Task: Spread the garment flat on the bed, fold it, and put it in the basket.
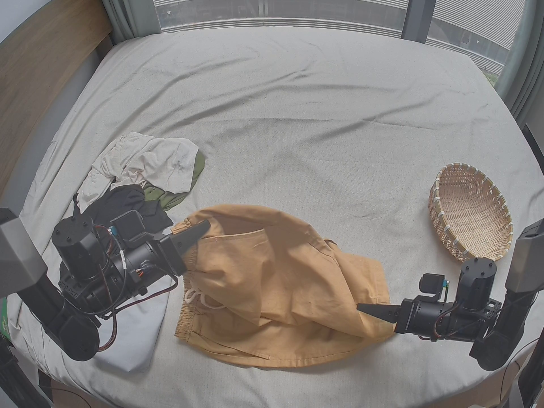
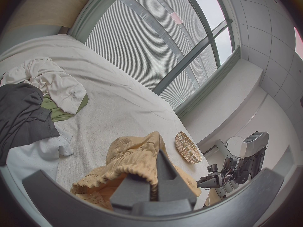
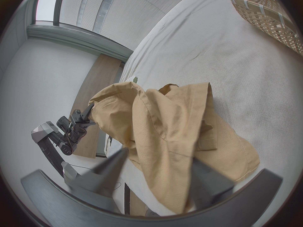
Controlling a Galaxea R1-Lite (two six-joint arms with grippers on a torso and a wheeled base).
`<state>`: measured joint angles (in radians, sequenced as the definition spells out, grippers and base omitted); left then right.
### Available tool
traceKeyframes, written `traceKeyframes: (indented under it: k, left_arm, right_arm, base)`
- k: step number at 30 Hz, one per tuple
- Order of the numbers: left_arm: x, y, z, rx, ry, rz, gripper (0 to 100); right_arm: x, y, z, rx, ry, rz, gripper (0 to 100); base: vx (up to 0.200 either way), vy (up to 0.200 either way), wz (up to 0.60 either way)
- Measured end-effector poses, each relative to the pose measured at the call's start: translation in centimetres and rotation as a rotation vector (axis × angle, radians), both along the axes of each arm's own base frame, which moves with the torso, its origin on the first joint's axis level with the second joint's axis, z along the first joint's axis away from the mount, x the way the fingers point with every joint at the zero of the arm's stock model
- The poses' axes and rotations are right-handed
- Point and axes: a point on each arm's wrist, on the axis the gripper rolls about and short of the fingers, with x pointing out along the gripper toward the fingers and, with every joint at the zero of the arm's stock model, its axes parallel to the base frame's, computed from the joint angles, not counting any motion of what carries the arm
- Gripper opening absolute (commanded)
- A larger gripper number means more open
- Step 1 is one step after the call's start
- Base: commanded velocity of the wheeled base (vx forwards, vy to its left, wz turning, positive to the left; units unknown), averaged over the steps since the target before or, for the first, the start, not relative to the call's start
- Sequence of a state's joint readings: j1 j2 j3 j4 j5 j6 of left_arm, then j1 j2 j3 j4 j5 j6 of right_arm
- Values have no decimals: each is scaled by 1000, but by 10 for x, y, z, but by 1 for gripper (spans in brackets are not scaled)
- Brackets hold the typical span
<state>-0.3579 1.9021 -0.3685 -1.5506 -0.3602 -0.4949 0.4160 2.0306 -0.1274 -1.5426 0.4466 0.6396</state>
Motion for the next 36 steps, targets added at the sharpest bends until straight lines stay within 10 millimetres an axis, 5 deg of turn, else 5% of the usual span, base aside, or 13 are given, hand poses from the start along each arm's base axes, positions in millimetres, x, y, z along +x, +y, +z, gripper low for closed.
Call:
traceKeyframes:
  k: [21, 22, 36]
  left_arm:
    - [0, 1, 0, 7, -4, 3, 0]
    - [0, 1, 0, 7, -5, 3, 0]
    - [-1, 0, -1, 8, -2, 0, 0]
  right_arm:
    - [14, -21, 17, 32, -78, -96, 0]
    - [13, -21, 17, 31, -78, -94, 100]
    - [20, -16, 15, 37, -88, -83, 100]
  base:
    - [0, 0, 0]
    - [0, 0, 0]
    - [0, 0, 0]
